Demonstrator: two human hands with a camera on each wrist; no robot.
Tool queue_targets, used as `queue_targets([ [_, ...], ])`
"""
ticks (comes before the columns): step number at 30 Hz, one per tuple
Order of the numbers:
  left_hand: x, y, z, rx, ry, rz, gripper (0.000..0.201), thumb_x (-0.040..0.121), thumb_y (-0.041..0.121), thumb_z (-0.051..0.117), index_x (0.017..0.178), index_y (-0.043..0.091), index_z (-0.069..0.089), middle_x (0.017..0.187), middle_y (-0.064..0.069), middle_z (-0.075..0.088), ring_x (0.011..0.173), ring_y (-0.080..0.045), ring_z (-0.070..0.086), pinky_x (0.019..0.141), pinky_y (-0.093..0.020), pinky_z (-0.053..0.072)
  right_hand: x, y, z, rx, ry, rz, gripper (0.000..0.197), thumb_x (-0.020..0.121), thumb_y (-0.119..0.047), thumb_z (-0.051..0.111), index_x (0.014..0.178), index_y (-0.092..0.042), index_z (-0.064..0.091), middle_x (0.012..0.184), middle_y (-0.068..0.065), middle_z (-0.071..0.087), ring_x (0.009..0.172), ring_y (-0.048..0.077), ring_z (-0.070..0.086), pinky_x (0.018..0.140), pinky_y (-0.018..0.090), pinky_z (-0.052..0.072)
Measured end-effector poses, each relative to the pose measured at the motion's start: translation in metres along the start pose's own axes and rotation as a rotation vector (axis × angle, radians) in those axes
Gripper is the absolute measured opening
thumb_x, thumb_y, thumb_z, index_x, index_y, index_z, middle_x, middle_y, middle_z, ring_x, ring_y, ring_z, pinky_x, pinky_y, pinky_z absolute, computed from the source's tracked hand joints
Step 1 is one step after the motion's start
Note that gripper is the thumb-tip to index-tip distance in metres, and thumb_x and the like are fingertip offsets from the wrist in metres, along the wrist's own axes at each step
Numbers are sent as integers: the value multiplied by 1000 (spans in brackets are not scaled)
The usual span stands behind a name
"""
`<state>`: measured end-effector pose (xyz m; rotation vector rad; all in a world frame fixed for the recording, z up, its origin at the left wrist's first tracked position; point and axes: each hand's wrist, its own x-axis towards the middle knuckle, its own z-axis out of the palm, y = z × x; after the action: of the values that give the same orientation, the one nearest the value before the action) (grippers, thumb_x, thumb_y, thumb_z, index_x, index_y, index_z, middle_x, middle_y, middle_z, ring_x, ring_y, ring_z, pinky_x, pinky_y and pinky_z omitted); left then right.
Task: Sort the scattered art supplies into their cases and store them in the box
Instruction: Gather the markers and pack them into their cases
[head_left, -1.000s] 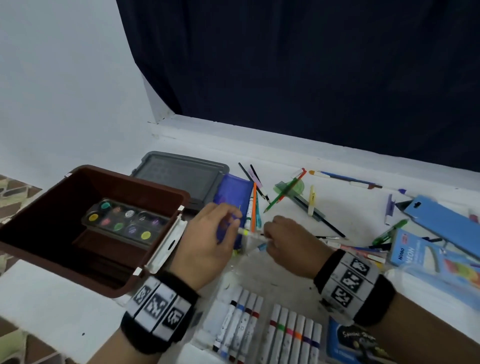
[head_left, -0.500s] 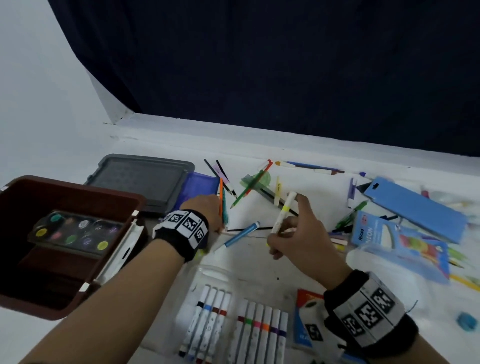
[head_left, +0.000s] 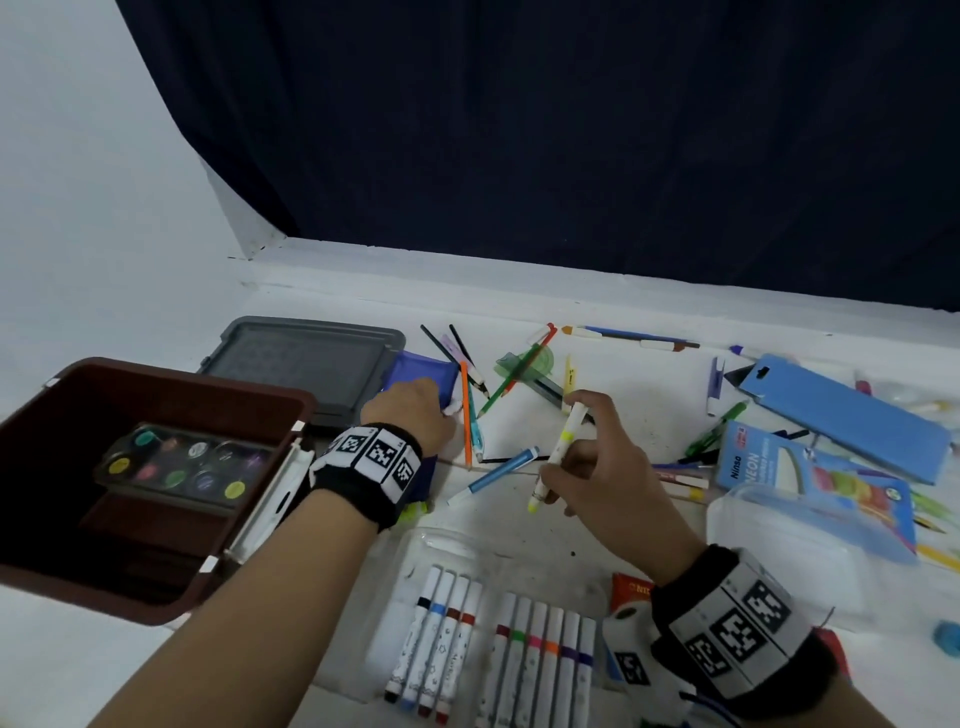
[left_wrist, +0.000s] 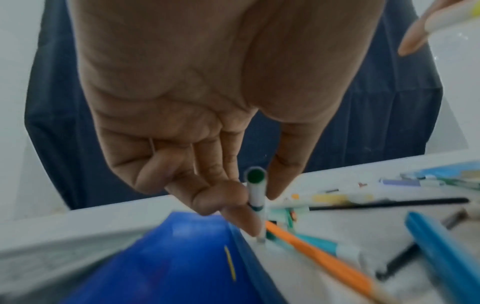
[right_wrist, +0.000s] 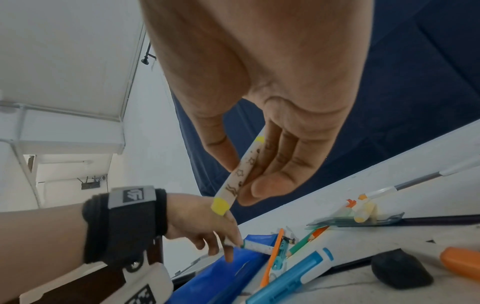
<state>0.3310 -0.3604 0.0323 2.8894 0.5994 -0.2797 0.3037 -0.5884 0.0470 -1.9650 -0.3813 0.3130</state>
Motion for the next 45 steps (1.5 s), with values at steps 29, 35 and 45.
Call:
queue_targets([
  [29, -135, -99, 59, -581, 120, 602, 12, 99, 29, 57, 109, 22, 56, 62, 2, 56, 60, -11, 55, 57, -13, 36, -46, -3, 107, -138, -201, 77, 43, 78, -20, 79, 115, -27, 58, 89, -1, 68, 69, 15, 71, 71, 33, 60],
  [35, -121, -103, 70, -530, 14, 526, 14, 94, 28, 67, 106, 20, 64, 66, 10, 57, 57, -1, 54, 58, -10, 37, -48, -3, 120, -112, -205, 138, 43, 72, -12, 83, 109, -16, 62, 79, 6, 71, 63, 17, 71, 67, 37, 62],
  [45, -129, -111, 64, -294, -61, 508, 51, 91, 37, 67, 139, 25, 53, 122, 5, 52, 100, -12, 53, 94, -28, 47, -43, -8, 119, -521, -319, 45, 65, 75, -38, 81, 131, -17, 56, 113, 0, 62, 91, 10, 55, 75, 20, 44],
])
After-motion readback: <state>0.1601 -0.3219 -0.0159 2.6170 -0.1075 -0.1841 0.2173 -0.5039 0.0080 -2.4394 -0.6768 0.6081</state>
